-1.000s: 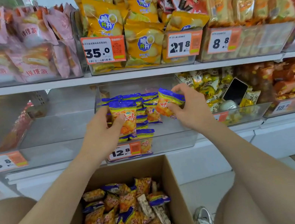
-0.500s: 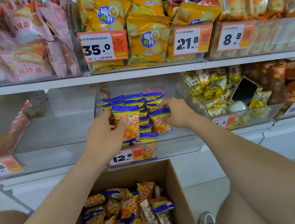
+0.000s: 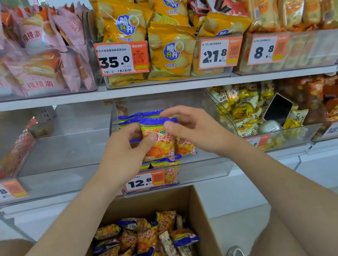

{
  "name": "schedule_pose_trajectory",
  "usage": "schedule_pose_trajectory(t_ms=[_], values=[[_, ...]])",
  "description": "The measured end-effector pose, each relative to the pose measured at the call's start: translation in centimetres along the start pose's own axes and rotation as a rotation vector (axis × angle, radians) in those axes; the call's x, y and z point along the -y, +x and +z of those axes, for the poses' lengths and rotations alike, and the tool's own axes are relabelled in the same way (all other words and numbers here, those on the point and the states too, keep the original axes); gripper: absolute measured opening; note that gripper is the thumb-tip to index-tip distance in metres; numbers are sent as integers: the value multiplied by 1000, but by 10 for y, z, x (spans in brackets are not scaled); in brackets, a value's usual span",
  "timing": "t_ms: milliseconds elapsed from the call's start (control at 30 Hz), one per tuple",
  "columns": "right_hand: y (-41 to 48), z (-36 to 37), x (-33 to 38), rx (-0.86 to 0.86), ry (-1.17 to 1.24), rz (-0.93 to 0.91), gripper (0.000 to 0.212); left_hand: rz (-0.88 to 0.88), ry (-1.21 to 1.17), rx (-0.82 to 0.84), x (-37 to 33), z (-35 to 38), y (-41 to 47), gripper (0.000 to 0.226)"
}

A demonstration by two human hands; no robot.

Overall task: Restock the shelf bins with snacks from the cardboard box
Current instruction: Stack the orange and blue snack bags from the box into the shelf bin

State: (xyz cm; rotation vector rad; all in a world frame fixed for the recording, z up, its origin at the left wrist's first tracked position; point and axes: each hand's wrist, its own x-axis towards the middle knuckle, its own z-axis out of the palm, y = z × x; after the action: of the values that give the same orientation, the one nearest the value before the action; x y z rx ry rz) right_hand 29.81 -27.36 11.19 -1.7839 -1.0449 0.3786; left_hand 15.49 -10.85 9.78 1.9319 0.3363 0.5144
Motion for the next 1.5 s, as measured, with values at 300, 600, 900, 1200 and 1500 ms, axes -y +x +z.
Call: schedule_pose_trajectory(t_ms=[300,600,900,1200,1500], values=[[4,-50,-38,-385,-319,19,26,220,626,37,21,12,-5,36],[17,-32,-74,-11,-639,306,37,158,940,247,39,22,-3,52],[26,-24,-80,-45,-699,316,51,160,984,326,47,21,-1,52],[5,-4,-51,-292,-804,71,33,298,827,60,35,11,-22,28],[-81,73,-5,194,-524,10,20,105,857,454,66,1,-70,11]])
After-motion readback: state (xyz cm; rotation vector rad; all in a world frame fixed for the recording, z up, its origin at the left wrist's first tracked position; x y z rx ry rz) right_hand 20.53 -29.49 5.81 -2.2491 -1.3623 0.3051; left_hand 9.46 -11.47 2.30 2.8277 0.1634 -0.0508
